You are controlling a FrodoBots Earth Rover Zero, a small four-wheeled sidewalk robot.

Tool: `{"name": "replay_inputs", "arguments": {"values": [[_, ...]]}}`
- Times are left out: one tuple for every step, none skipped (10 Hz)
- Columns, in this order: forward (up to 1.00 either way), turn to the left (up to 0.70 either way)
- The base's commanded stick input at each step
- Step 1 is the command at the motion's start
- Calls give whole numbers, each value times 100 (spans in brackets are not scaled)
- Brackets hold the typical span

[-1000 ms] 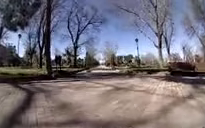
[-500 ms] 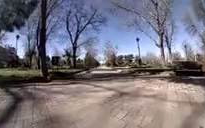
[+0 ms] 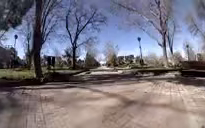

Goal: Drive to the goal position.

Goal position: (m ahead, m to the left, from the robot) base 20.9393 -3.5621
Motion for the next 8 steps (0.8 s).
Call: {"name": "replay_inputs", "arguments": {"values": [[100, 0], [100, 0], [100, 0], [100, 0], [100, 0], [100, 0], [100, 0], [100, 0]]}}
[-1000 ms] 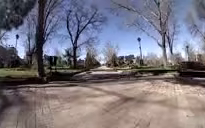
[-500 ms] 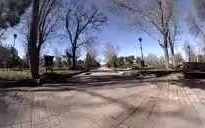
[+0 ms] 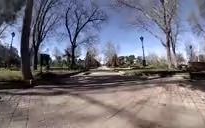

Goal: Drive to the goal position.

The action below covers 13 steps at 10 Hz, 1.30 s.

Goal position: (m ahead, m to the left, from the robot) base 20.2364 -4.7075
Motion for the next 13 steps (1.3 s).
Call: {"name": "replay_inputs", "arguments": {"values": [[100, 0], [100, 0], [100, 0], [100, 0], [100, 0], [100, 0], [100, 0], [100, 0], [100, 0], [100, 0], [100, 0], [100, 0], [100, 0]]}}
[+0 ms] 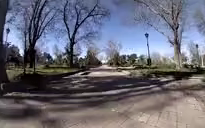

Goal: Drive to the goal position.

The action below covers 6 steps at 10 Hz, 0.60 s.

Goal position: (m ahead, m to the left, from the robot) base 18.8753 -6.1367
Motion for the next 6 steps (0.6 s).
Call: {"name": "replay_inputs", "arguments": {"values": [[100, 0], [100, 0], [100, 0], [100, 0], [100, 0], [100, 0]]}}
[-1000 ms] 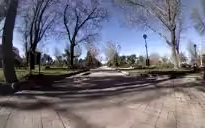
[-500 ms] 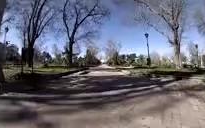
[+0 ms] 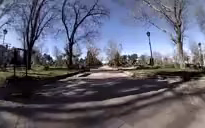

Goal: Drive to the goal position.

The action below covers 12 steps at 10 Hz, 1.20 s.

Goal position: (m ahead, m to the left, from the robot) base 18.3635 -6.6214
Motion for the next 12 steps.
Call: {"name": "replay_inputs", "arguments": {"values": [[100, 0], [100, 0], [100, 0], [100, 0], [100, 0], [100, 0], [100, 0], [100, 0], [100, -1], [100, -5], [100, -18], [100, -29]]}}
